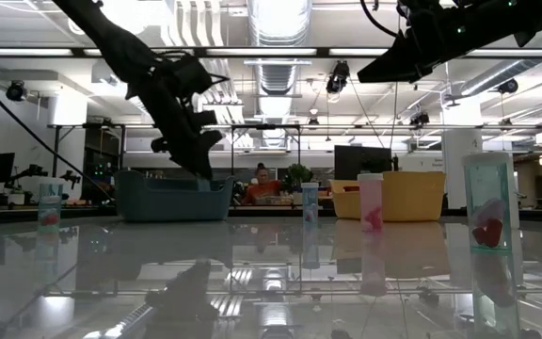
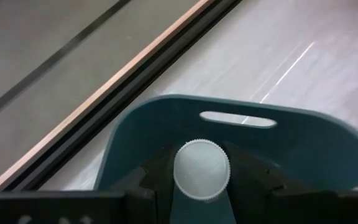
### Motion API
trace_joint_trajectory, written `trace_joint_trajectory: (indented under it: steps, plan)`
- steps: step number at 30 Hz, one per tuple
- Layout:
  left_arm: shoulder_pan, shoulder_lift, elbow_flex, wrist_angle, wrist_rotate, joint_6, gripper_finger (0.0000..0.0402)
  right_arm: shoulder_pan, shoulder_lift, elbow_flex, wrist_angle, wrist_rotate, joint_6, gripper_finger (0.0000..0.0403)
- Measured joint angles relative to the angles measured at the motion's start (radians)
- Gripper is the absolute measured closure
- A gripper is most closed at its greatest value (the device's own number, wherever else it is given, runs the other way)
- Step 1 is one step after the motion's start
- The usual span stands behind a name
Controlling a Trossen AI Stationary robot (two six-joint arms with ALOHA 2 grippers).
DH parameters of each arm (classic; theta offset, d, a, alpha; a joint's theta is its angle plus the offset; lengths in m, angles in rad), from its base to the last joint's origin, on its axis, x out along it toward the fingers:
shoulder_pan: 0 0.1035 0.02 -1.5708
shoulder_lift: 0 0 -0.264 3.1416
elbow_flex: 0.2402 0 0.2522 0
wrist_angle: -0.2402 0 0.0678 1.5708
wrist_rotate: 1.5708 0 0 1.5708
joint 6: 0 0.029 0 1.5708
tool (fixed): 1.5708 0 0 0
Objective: Pick and place medicine bottles into bin by pill shape (circle, oval)
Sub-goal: Put the blue tablet bottle into the blue bin
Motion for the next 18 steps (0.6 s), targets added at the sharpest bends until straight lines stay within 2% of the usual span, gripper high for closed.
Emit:
trace_joint_trajectory:
  steps: [18]
  plan:
    - [0.013,0.053,-0.003,0.007,-0.025,0.031,0.03,0.0,0.0,0.0,0.0,0.006,-0.007,0.0232]
